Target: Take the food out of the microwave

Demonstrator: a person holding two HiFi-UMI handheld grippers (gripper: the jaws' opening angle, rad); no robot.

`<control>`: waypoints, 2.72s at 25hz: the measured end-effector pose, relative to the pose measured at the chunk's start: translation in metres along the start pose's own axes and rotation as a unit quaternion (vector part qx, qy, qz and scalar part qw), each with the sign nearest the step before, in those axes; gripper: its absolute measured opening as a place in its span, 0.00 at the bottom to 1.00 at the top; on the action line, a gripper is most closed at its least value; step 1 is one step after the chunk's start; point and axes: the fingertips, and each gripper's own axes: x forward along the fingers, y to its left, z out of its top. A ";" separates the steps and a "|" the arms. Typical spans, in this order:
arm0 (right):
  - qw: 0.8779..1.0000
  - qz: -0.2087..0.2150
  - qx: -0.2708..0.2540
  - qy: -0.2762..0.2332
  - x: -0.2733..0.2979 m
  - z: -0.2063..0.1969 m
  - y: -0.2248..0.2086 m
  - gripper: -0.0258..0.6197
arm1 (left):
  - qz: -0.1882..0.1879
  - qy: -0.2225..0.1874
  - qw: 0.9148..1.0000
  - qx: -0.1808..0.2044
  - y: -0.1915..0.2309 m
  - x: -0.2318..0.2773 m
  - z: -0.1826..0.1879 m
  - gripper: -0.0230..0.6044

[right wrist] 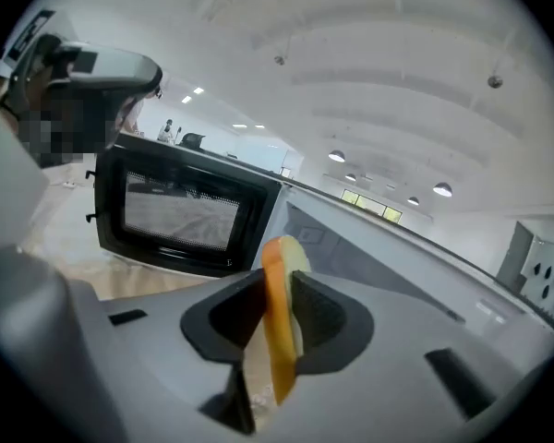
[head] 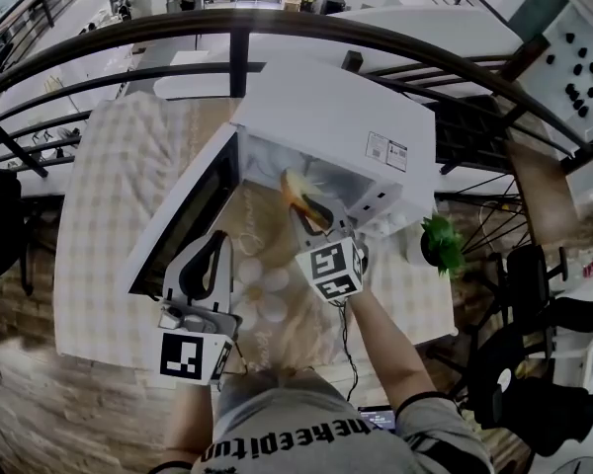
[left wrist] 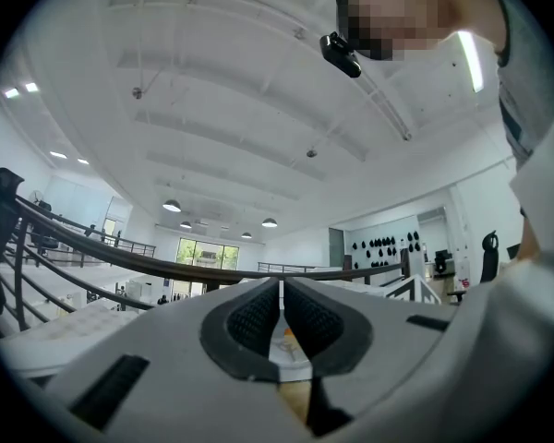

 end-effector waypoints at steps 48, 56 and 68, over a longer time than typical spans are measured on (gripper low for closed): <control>0.960 -0.020 0.192 -0.202 -0.242 0.056 -0.025 0.19 | 0.016 -0.046 0.998 0.038 -0.097 -0.063 0.065 0.06; 0.949 -0.026 0.209 -0.233 -0.281 0.064 -0.029 0.19 | 0.013 -0.054 0.997 0.044 -0.115 -0.079 0.077 0.06; 0.939 -0.035 0.224 -0.257 -0.316 0.063 -0.029 0.19 | 0.015 -0.065 0.997 0.043 -0.132 -0.095 0.086 0.06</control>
